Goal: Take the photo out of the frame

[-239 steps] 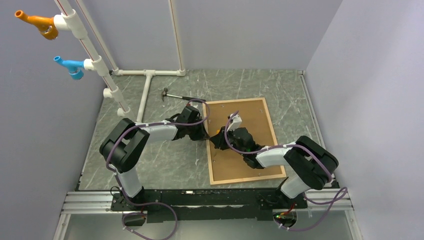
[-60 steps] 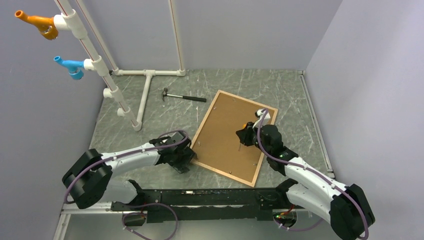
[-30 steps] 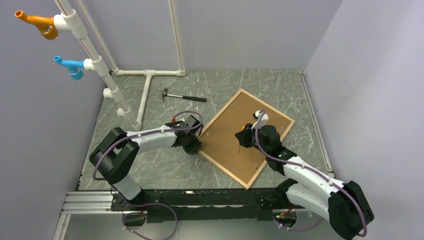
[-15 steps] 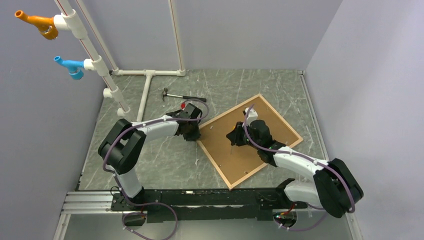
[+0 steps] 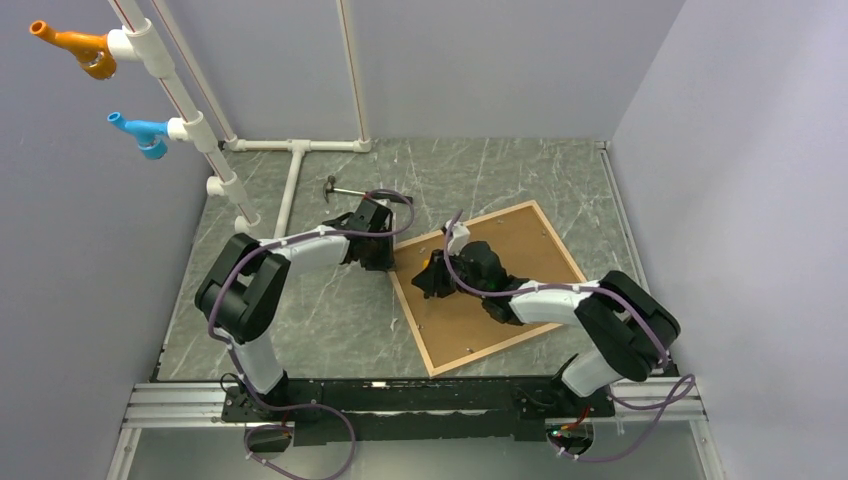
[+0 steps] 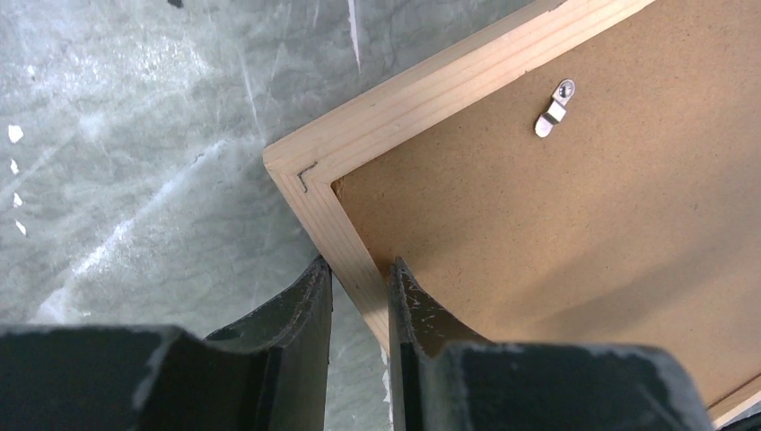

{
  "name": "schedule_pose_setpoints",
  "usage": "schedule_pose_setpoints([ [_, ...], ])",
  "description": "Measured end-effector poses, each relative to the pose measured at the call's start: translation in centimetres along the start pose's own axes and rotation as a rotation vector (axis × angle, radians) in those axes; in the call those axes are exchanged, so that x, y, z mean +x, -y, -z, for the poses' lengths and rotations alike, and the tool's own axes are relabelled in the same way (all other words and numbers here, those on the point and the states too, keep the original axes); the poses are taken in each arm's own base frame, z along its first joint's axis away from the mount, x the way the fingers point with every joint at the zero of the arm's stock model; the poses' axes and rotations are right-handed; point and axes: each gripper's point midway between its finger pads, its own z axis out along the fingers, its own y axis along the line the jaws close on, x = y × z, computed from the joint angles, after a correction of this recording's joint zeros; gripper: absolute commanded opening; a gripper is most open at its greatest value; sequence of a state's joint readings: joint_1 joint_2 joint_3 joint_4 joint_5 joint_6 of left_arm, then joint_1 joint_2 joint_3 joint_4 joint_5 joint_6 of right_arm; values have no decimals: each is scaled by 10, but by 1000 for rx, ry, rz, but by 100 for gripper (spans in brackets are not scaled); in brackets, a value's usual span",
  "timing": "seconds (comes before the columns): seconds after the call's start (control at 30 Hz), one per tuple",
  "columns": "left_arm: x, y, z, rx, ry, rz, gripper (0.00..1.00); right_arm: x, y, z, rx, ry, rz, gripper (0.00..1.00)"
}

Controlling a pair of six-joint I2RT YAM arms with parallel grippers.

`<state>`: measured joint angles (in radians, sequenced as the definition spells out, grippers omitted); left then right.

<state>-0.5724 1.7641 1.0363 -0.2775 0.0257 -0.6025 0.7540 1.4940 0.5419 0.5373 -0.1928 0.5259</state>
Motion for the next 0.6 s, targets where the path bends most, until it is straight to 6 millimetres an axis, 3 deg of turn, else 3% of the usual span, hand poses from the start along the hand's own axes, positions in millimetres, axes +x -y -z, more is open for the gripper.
schedule_pose_setpoints([
  [0.6,-8,3,-6,52,24,0,0,19,-16,-30,-102,-47,-27,0],
])
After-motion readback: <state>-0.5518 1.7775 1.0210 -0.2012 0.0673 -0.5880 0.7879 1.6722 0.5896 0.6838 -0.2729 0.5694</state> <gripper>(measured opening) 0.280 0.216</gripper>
